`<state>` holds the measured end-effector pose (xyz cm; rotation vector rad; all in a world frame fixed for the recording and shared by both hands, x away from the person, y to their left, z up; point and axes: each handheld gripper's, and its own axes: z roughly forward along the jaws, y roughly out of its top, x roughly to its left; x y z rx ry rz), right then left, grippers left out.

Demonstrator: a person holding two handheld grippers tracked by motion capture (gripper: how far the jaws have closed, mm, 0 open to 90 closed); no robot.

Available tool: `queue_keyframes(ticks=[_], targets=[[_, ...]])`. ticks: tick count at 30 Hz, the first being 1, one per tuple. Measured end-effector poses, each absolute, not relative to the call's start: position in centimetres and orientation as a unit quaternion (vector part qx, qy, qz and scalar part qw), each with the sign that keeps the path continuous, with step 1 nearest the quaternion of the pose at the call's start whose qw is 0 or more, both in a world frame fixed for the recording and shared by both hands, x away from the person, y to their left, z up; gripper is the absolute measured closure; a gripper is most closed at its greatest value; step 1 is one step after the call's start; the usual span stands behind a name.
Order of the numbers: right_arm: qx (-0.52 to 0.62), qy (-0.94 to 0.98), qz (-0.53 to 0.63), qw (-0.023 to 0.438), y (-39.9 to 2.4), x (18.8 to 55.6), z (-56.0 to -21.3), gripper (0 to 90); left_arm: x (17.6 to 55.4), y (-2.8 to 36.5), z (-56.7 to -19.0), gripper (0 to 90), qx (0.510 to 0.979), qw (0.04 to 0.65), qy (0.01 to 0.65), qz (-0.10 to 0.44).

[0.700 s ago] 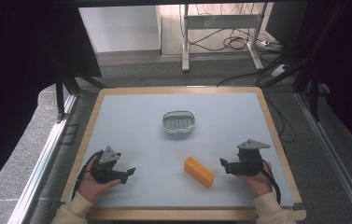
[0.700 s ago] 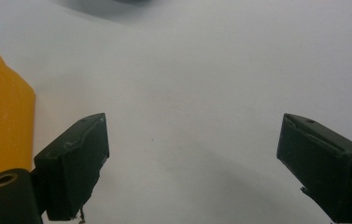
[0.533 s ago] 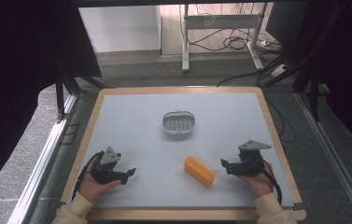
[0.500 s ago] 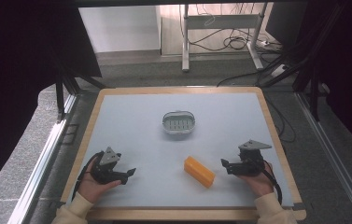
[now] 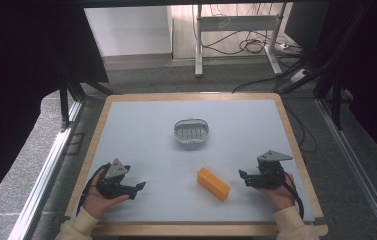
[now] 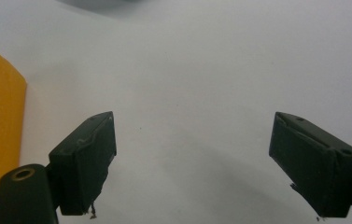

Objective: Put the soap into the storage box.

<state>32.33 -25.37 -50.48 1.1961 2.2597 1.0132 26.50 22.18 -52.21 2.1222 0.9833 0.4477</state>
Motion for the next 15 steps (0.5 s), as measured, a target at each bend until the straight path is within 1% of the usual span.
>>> queue_keyframes(ticks=[6, 12, 15], targets=[[0.421, 0.805, 0.370, 0.194, -25.57, 32.09, -50.28, 16.0, 26.46, 21.95, -52.34, 17.4, 0.830, 0.367, 0.383, 0.175], [0.424, 0.805, 0.372, 0.186, -25.47, 32.00, -50.05, 14.1, 26.29, 22.08, -52.12, 17.5, 0.826, 0.373, 0.383, 0.180], [0.420, 0.807, 0.374, 0.179, -25.26, 31.92, -49.95, 16.4, 26.36, 22.01, -52.20, 17.5, 0.827, 0.372, 0.383, 0.179]])
